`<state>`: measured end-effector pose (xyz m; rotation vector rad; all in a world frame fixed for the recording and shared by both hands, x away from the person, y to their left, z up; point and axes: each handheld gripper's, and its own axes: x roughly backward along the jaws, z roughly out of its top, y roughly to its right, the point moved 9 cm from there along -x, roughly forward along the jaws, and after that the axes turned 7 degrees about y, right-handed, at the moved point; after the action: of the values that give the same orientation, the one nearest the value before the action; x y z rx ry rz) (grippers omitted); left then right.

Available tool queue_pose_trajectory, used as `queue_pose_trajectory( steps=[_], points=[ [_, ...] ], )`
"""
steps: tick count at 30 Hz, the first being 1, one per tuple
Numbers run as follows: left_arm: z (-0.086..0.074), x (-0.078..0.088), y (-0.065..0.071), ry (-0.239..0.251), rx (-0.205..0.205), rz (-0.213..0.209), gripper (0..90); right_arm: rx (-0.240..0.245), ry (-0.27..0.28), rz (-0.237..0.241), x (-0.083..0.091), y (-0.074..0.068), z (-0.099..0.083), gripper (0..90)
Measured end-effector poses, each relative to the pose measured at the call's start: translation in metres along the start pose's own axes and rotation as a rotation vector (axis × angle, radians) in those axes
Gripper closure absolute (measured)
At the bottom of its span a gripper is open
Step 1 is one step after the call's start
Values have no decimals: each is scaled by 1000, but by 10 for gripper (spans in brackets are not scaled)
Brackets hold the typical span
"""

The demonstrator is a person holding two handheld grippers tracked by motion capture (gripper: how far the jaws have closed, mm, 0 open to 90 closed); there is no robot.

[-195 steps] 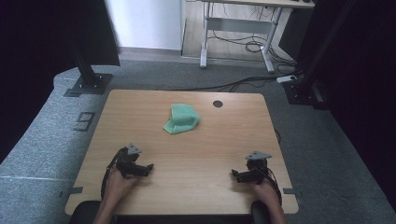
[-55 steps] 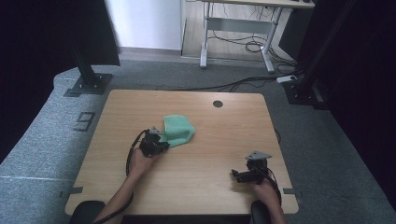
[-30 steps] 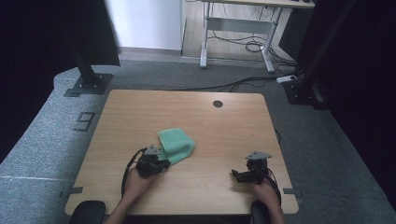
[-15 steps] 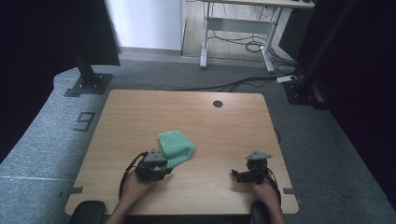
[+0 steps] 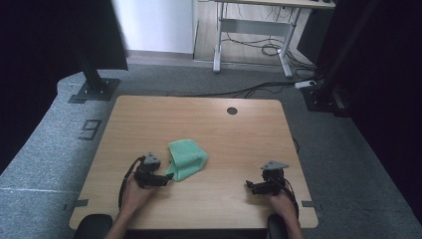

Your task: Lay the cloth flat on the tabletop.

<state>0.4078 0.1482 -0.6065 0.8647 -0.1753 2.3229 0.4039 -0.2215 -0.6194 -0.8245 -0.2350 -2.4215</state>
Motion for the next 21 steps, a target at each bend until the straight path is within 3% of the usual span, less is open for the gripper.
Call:
queue_pose_trajectory(
  steps=[2, 7, 14, 17, 21],
  points=[
    [-1, -2, -2, 0, -1, 8, 200, 0, -1, 6, 1, -1, 0, 24],
    [-3, -5, -3, 0, -52, 59, 185, 11, -5, 45, 0, -8, 4, 56],
    [-3, -5, -3, -3, -49, 60, 168, 59, 0, 118, -5, -30, 20, 81],
    [-3, -5, -3, -3, -49, 61, 168, 83, 6, 186, -10, -48, 33, 95],
    [-3, -5, -3, -3, -49, 61, 168, 119, 15, 237, -16, -64, 50, 115]
  ],
)
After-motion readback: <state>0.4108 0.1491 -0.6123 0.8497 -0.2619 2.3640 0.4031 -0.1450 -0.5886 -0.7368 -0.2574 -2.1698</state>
